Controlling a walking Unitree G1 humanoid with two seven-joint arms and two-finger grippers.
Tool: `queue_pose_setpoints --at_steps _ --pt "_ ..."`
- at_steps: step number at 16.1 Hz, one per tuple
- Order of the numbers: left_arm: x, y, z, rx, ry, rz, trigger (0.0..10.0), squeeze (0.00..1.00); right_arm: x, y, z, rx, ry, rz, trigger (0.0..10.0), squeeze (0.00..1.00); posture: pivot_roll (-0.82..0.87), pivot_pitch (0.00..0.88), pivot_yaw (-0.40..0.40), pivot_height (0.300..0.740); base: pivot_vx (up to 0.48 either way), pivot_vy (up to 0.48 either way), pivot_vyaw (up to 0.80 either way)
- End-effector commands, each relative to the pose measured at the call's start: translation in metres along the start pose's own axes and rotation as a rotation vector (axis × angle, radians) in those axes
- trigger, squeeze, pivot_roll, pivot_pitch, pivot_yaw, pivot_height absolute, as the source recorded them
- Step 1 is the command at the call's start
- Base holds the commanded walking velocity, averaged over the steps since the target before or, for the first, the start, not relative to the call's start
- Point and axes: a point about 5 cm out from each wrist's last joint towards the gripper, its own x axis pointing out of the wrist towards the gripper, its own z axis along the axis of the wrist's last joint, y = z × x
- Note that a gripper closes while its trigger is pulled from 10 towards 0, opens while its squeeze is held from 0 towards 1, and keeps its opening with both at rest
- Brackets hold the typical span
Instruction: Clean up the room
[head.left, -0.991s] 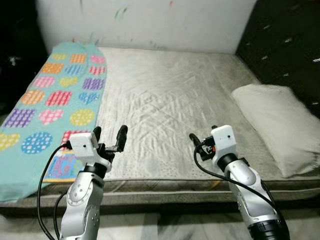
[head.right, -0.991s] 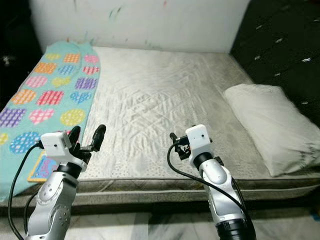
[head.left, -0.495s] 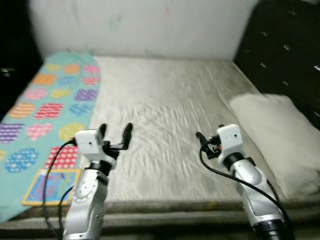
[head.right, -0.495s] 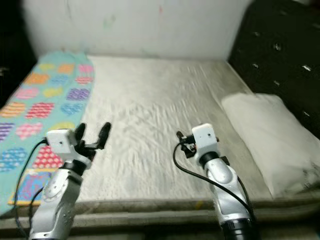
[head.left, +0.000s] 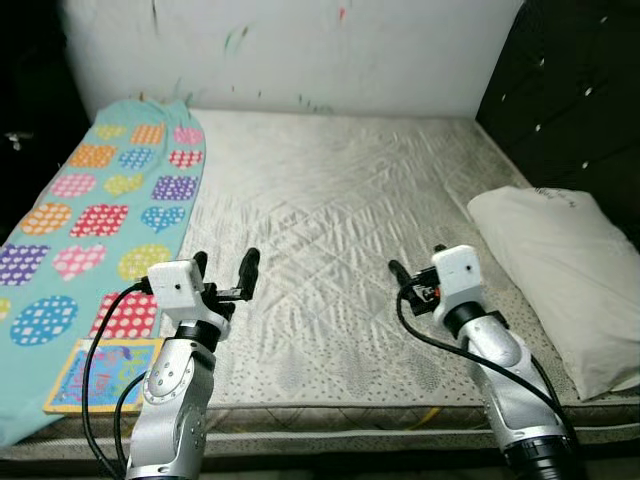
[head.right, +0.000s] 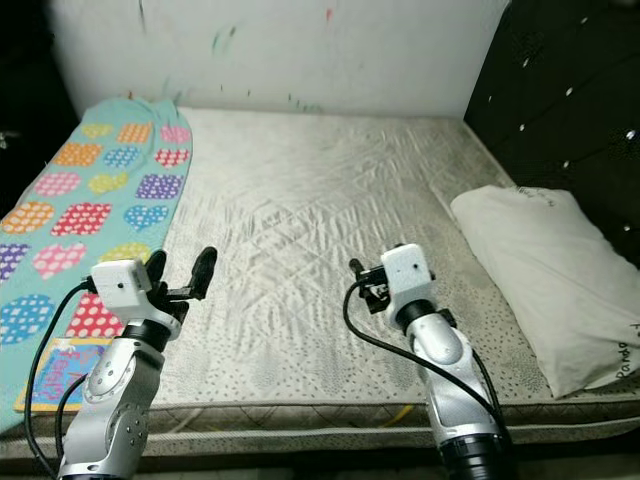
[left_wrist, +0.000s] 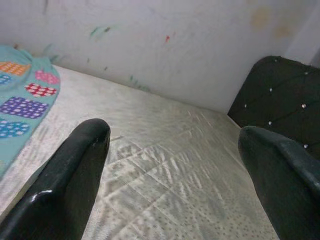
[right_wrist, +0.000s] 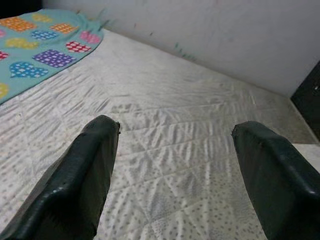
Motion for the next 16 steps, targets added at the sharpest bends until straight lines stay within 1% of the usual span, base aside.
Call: queue_pose_setpoints --at_steps 1,16 --pt "-0.0005 0.0052 0.0014 0.012 0.008 0.011 10.0 0.00 0.0025 0.0049 0.0029 0.002 -0.011 0.018 10.0 0.00 -0.11 0.000 -0.061 0.740 0.000 0.480 0.00" --pt "0.0001 0.0038 0.0016 0.009 0.012 0.005 10.0 0.00 0.0019 0.0082 0.0030 -0.014 -0.015 0.045 10.0 0.00 -0.12 0.000 -0.060 0.740 0.000 0.480 0.00"
